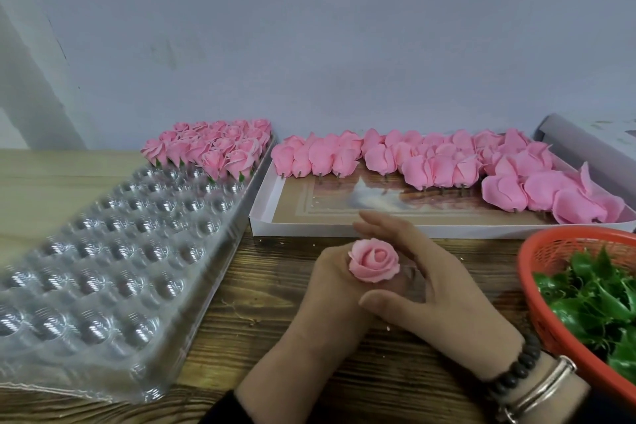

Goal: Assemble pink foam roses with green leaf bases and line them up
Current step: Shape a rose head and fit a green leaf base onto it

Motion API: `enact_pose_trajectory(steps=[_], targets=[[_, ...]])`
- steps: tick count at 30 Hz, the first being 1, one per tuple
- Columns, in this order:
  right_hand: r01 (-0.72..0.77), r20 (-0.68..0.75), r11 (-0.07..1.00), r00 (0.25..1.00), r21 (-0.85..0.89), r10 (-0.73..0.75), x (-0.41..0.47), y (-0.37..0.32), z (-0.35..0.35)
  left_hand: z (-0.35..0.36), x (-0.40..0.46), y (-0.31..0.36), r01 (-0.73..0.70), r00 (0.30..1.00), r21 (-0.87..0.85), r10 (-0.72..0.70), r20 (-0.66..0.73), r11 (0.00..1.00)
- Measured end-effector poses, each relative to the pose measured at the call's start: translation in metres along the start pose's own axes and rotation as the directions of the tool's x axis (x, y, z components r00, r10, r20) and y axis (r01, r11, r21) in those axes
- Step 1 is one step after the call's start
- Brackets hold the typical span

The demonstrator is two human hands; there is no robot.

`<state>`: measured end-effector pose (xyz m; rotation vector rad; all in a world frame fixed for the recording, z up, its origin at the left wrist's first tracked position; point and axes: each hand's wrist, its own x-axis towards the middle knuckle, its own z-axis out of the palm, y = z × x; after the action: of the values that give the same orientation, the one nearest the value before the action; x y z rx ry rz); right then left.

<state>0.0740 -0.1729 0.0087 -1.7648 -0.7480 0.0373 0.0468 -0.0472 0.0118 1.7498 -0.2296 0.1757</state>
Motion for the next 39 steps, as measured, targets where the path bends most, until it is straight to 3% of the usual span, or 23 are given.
enact_pose_trajectory(steps=[4,8,13,16,18,22,25,30,32,35,39], targets=[[0.054,-0.134,0.997,0.990,0.059,-0.046,0.000,-0.003,0.011,0.005,0.000,-0.007,0.015,0.994,0.156,0.001,-0.106,0.988],[0.101,-0.227,0.995,0.968,-0.024,-0.104,0.001,-0.004,0.024,0.017,-0.001,-0.008,-0.119,0.983,0.388,0.162,-0.082,0.914],[0.114,-0.086,0.970,0.987,-0.214,-0.135,0.002,-0.005,0.016,0.014,-0.003,0.003,-0.044,0.999,0.189,0.042,0.016,0.981],[0.082,0.036,0.963,0.997,-0.256,-0.075,0.001,-0.008,0.011,0.008,-0.004,0.004,0.005,0.983,0.271,-0.054,0.174,0.963],[0.032,0.106,0.983,0.994,-0.183,-0.012,0.001,-0.009,0.009,0.008,-0.006,0.007,0.090,0.974,0.267,-0.142,0.179,0.959],[0.065,0.087,0.971,0.995,-0.229,-0.046,0.003,-0.003,0.004,0.008,-0.005,0.004,0.122,0.987,0.035,-0.125,0.101,0.992],[0.053,0.032,0.981,0.998,-0.187,-0.048,0.001,0.005,0.005,0.005,-0.003,-0.001,0.101,0.992,-0.181,-0.112,-0.051,0.978],[0.084,-0.229,0.990,0.967,-0.115,-0.109,0.000,0.013,0.012,-0.006,0.004,-0.003,-0.068,0.925,-0.471,-0.121,-0.360,0.880],[0.102,-0.260,0.990,0.958,-0.097,-0.124,0.002,0.010,0.018,-0.005,0.005,-0.001,-0.078,0.919,-0.581,-0.168,-0.356,0.810],[0.105,-0.226,0.990,0.966,-0.091,-0.123,0.001,0.009,0.028,0.004,0.002,-0.002,0.060,0.934,-0.690,-0.284,-0.216,0.722],[0.128,-0.261,0.981,0.952,-0.143,-0.162,0.000,0.007,0.030,0.013,-0.002,0.001,0.124,0.927,-0.788,-0.353,-0.125,0.603]])
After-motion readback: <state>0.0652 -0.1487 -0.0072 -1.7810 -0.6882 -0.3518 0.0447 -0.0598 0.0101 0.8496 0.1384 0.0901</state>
